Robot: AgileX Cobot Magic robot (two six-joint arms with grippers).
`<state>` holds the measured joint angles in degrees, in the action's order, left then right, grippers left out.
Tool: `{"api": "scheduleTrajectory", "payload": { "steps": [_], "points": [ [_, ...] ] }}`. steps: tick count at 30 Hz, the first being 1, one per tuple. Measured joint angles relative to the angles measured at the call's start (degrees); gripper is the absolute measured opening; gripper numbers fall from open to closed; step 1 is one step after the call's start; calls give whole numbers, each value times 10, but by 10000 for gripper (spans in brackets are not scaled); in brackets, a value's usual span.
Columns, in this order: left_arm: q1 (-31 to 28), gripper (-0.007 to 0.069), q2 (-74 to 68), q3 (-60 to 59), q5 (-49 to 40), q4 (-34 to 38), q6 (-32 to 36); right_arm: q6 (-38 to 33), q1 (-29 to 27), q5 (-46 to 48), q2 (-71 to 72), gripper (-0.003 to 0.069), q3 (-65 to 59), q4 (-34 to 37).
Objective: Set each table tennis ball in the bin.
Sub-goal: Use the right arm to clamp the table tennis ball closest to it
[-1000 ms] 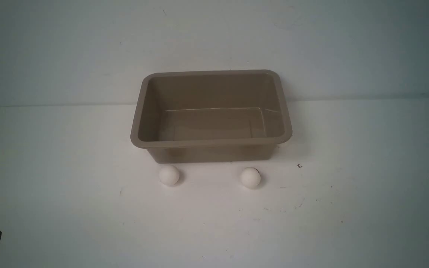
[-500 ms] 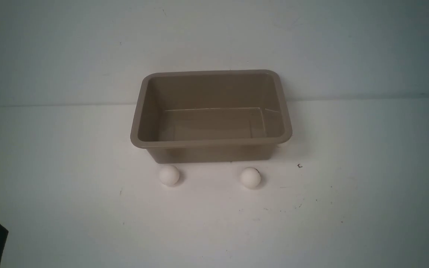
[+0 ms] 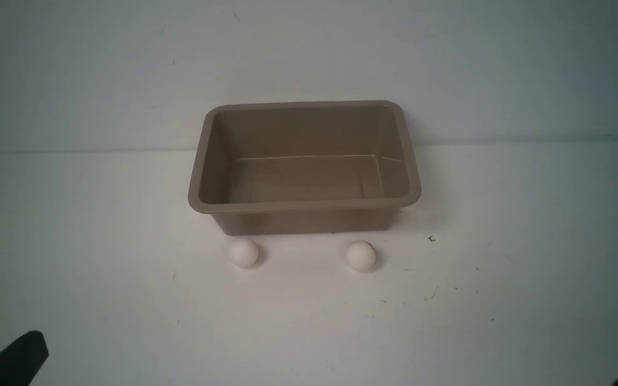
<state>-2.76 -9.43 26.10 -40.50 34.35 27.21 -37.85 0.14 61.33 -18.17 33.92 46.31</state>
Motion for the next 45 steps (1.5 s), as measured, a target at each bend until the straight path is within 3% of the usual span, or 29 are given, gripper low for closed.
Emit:
{"api": "scheduleTrajectory", "payload": {
  "steps": [13, 17, 28, 39, 45],
  "points": [
    [0, 468, -257, 25, 37, -123, 8, -127, 1, -65, -188, 588, 19, 31],
    [0, 468, -300, 41, 45, -86, 23, -149, 1, -68, -245, 588, 57, 52],
    [0, 468, -317, 90, 47, 181, 287, -226, 24, -50, -459, 588, 166, 64],
    [0, 468, -329, 90, 44, 199, 331, -261, 167, -204, -623, 588, 171, 67],
    [0, 468, -329, 90, 44, 199, 335, -262, 198, -271, -695, 588, 171, 78]
  ]
}}
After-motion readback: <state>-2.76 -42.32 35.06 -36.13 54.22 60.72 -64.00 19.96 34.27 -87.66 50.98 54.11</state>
